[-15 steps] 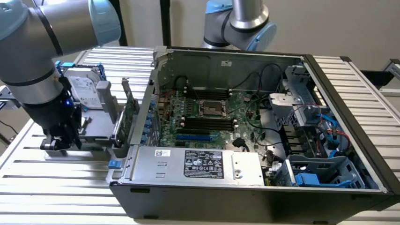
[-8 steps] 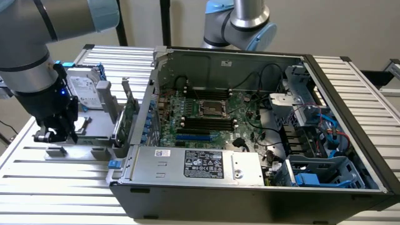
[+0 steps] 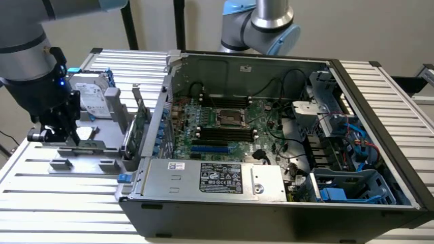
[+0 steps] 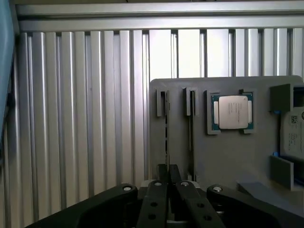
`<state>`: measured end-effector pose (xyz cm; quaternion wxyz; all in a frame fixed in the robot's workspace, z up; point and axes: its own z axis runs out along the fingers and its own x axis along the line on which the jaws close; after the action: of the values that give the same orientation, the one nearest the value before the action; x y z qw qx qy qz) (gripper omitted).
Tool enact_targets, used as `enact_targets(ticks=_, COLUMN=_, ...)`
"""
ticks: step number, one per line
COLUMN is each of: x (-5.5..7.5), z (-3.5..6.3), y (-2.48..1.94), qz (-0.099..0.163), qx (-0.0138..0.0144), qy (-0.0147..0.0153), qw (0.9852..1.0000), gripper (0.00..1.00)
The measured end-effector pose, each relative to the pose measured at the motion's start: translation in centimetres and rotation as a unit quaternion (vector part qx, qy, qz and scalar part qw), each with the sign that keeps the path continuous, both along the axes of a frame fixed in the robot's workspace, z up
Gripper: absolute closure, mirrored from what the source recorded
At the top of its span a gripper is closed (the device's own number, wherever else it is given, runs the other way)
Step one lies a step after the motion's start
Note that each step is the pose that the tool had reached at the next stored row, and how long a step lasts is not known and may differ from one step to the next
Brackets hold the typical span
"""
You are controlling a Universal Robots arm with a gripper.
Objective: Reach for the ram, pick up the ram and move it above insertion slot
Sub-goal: 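Pick up the ram and move it above insertion slot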
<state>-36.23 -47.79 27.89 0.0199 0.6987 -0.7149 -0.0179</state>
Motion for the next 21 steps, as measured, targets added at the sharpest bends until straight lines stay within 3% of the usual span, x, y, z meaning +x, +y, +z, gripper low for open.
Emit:
enact_targets(ticks=10, x=3.0, z=4.57, y=-0.01, qz=0.002, qx=0.0005, qy=0.003, qw=1.0, gripper=0.87)
enact_targets(ticks=21, x=7.1, z=9.54, y=-0.03, qz=0.005, qx=0.0038, qy=0.0068, qw=1.0, gripper=0.87)
